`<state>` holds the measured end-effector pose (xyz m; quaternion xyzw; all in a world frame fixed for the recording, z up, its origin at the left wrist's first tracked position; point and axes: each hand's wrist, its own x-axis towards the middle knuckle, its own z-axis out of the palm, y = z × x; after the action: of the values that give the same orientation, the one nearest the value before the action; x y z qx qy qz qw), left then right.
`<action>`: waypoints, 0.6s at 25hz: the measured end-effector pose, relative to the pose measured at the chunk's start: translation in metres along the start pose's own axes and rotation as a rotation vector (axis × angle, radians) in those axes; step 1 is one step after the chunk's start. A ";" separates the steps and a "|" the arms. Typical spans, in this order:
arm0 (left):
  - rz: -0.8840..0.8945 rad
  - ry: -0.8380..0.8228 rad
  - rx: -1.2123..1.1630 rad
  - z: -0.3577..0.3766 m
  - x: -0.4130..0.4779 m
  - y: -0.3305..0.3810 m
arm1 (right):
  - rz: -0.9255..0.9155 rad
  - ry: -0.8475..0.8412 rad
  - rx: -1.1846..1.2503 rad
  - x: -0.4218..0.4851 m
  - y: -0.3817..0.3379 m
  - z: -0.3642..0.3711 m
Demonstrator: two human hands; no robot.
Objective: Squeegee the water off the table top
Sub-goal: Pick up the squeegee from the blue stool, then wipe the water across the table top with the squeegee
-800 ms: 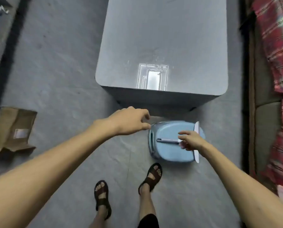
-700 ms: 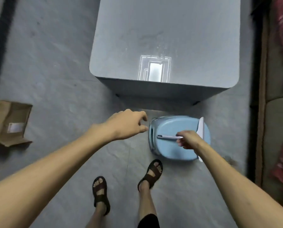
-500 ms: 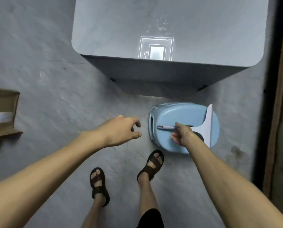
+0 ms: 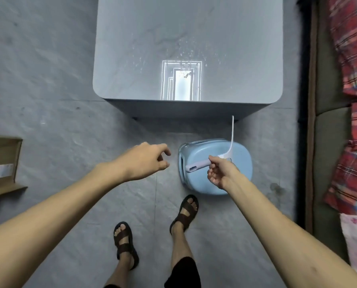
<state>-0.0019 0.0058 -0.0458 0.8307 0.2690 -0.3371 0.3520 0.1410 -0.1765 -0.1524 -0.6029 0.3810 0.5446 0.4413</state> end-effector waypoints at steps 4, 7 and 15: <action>0.094 0.117 -0.074 -0.089 -0.073 0.021 | -0.211 -0.121 -0.178 -0.135 -0.035 0.031; 0.147 0.196 -0.099 -0.158 -0.125 0.013 | -0.366 -0.202 -0.272 -0.218 -0.056 0.084; 0.253 0.293 -0.044 -0.337 -0.234 -0.091 | -0.905 0.081 -0.807 -0.383 -0.059 0.278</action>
<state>-0.0861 0.2705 0.2693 0.8901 0.2182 -0.1598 0.3669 0.0623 0.0977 0.2298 -0.8450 -0.1334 0.3810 0.3507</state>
